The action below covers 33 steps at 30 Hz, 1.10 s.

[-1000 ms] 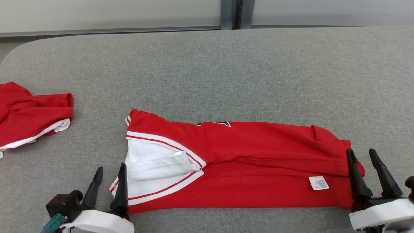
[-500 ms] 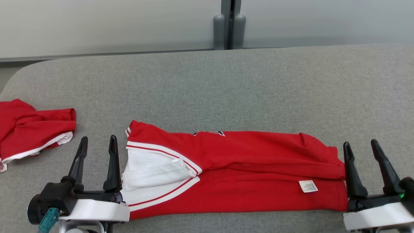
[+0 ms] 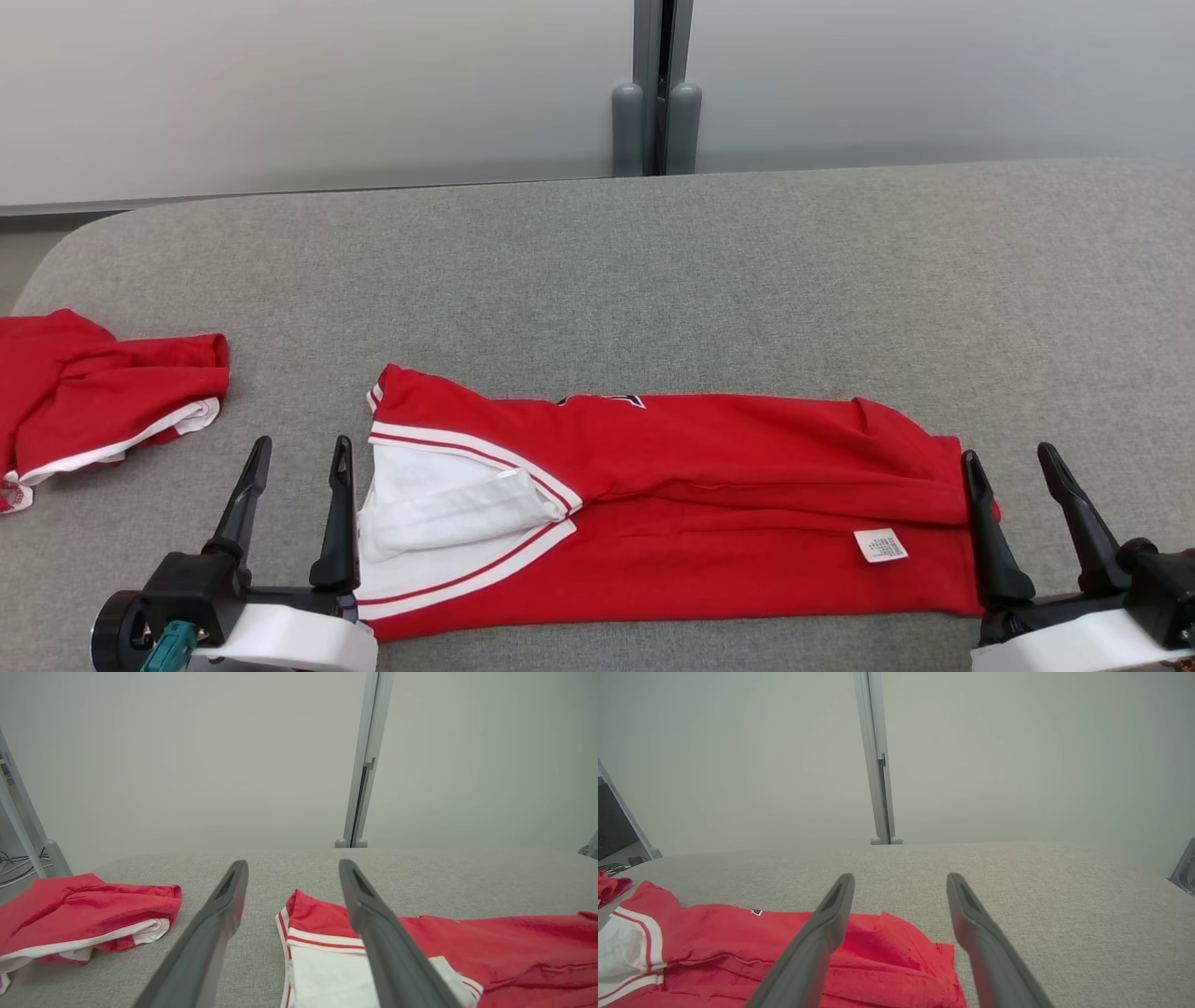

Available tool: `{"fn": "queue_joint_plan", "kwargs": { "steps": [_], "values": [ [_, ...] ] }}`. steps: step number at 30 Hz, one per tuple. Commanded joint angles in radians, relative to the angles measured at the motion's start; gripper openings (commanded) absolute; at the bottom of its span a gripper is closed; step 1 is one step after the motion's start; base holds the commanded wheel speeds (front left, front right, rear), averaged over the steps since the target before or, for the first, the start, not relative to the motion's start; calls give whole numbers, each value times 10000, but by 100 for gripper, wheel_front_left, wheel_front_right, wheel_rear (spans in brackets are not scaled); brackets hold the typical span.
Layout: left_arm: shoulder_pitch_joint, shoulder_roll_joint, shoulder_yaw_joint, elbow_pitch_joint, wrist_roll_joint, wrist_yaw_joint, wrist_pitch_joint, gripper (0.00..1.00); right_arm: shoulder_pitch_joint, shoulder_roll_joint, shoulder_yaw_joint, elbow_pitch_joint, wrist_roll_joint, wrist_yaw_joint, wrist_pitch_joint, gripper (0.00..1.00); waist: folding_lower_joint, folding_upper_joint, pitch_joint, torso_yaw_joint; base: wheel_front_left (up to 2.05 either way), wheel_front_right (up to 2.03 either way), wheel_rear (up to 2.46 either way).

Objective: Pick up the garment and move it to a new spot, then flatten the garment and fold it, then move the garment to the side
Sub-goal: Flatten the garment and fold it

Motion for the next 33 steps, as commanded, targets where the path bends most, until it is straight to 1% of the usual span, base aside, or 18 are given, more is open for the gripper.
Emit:
{"fn": "queue_joint_plan", "kwargs": {
  "steps": [1, 10, 13, 16, 21, 25, 31, 33],
  "values": [
    [-60, -3, 65, 39, 80, -27, -44, 100, 64, -24, -2, -6, -36, -3, -6, 100, 0, -1, 3, 8, 0, 0, 0],
    [-242, -166, 229, 61, 355, -234, -44, 100, -48, -48, -120, 58, 13, -3, -70, 100, 0, -1, 73, 100, 0, 0, 0],
    [-338, -258, 254, 38, 414, -337, -45, 100, -168, -41, -419, 345, 48, -3, -62, 100, 0, -1, 206, 170, 0, 0, 0],
    [-499, -363, 236, 14, 506, -416, -45, 100, -406, -97, -711, 1060, 211, -3, -88, 100, 0, -1, 421, 250, 0, 0, 0],
    [-820, -557, 219, 45, 612, -591, -45, 100, -1024, -127, -962, 2757, 455, -2, -183, 100, 0, -1, 900, 440, 0, 0, 0],
    [-1055, -680, 224, 140, 676, -745, -45, 100, -1377, -73, -574, 4029, 738, -2, -237, 100, 0, -1, 1162, 617, 0, 0, 0],
    [-1203, -828, 395, 224, 762, -893, -45, 100, -1399, 282, 324, 5467, 1402, 23, 52, 100, 0, -1, 1333, 695, 0, 0, 0],
    [-1200, -873, 442, 237, 794, -902, -45, 100, -1404, 387, 622, 5705, 1602, 30, 168, 31, 0, -1, 1350, 675, 0, 0, 0]
  ]
}}
